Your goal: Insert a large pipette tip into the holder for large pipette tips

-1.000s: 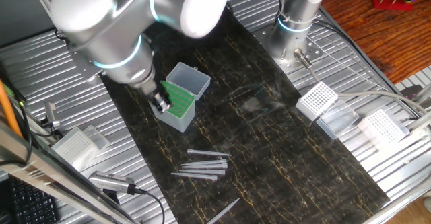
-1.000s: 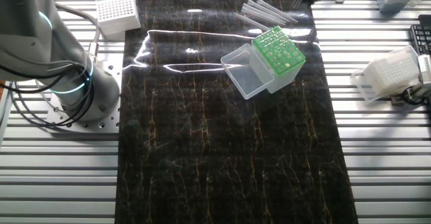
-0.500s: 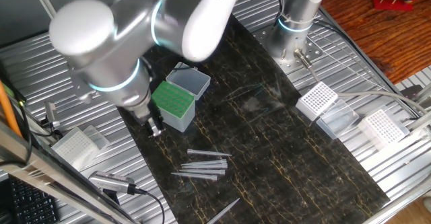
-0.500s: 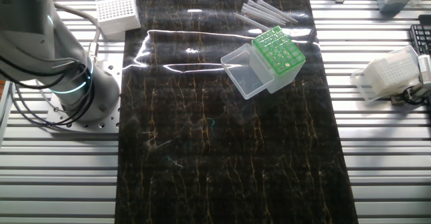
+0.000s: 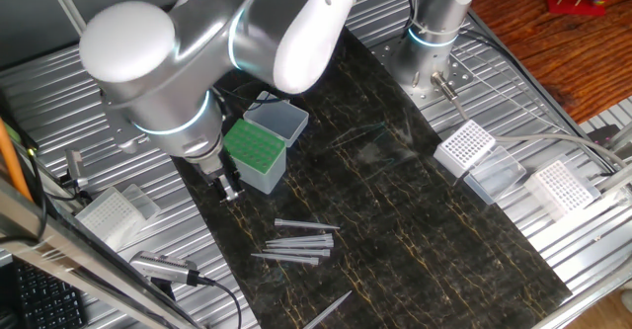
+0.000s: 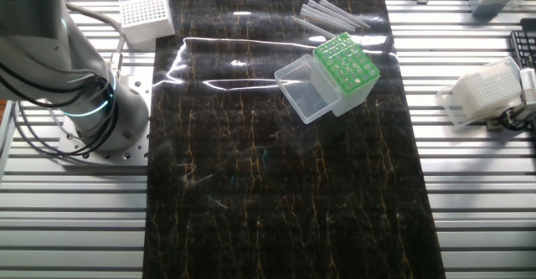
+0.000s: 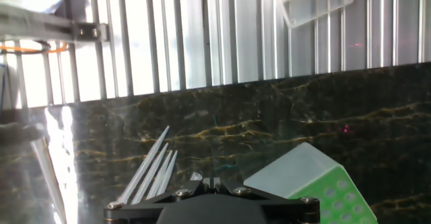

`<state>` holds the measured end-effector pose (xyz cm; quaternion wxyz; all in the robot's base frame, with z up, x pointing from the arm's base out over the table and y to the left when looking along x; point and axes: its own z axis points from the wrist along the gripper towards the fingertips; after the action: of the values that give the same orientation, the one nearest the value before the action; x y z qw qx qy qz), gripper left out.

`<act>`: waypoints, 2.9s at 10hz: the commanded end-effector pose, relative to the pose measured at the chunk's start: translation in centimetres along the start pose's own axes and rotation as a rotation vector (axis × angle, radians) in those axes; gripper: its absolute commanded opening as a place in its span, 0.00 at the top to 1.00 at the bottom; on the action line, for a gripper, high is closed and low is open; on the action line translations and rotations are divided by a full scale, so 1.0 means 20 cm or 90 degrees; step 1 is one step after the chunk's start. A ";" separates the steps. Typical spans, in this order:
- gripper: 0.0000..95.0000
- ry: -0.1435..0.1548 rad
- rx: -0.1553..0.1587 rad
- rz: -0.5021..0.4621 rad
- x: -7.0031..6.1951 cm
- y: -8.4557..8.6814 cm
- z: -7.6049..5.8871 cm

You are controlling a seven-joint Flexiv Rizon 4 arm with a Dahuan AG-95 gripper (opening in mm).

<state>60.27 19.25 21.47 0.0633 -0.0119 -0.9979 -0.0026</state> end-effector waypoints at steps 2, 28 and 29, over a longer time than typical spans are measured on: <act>1.00 -0.003 -0.002 0.004 -0.01 0.00 0.00; 1.00 -0.009 -0.045 0.115 0.38 0.32 0.28; 1.00 -0.015 -0.044 0.109 0.39 0.32 0.30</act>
<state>51.67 25.65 17.04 0.0588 -0.1292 -0.9891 -0.0395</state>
